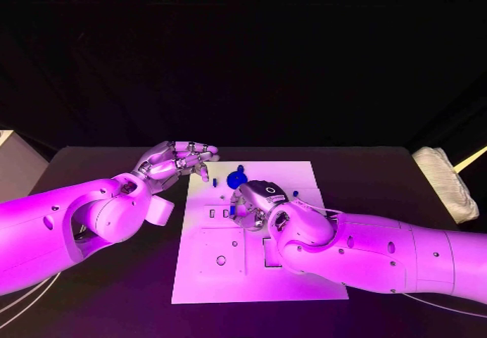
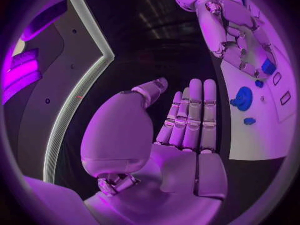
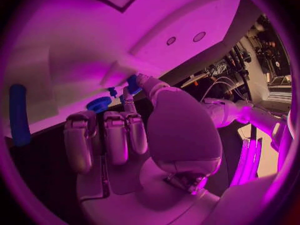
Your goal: Assemble the parts on the task board
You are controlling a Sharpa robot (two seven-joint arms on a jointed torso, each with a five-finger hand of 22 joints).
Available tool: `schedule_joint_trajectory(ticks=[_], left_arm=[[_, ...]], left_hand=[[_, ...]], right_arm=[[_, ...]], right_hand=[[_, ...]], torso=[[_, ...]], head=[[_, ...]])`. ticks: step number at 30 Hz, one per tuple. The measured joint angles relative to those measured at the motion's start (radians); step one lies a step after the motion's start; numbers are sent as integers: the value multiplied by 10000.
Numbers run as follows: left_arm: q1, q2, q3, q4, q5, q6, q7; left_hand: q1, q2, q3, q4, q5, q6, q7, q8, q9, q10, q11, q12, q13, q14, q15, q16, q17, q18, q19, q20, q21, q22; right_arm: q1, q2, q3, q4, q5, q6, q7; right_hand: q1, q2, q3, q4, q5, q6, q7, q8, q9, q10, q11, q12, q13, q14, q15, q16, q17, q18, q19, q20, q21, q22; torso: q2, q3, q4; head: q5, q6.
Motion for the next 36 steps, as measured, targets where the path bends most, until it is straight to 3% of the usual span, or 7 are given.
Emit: schedule_joint_trajectory(ticks=[5,25,30,36], left_arm=[[0,6,-2,-16,0,17,-20],[0,15,-5,-32,-11,73,-79],[0,13,-6,-33,-14,77,-87],[0,11,-7,-36,-15,81,-97]], left_hand=[[0,0,0,0,0,0,0,0,-1,0,0,0,0,0,0,0,-1,0,0,0,0,0],[0,0,0,0,0,0,0,0,-3,0,0,0,-2,0,0,0,-8,-1,0,0,0,-2],[0,-1,0,0,0,0,0,0,-4,0,0,0,-2,0,0,0,-8,0,0,0,0,-2],[0,-1,0,0,0,0,0,0,-4,0,0,0,6,0,0,0,-8,-1,0,0,0,-3]], right_arm=[[-7,29,1,-31,-37,10,0],[-41,47,-8,-61,-70,156,0],[-43,47,-9,-55,-70,171,0],[-44,51,-11,-51,-58,160,9]], right_hand=[[-241,-235,-101,101,5,-76,55,64,14,-2,73,0,-1,-36,36,0,0,0,1,72,0,0],[-412,-352,-165,165,-77,-210,185,-17,-77,-2,144,-51,-3,-1,71,0,6,-1,0,142,0,-3],[-501,-442,-227,228,-117,-563,292,-208,-169,-3,250,-213,-4,-18,164,0,6,0,0,215,0,-3],[-566,-507,-676,364,-571,-1124,519,-560,-365,-8,424,-556,-4,13,344,0,5,0,1,366,0,5]], torso=[[2,1,-1],[-4,6,-6],[-4,9,-4],[-4,11,-4]], head=[[-1,-17],[26,-48],[26,-35],[37,-12]])
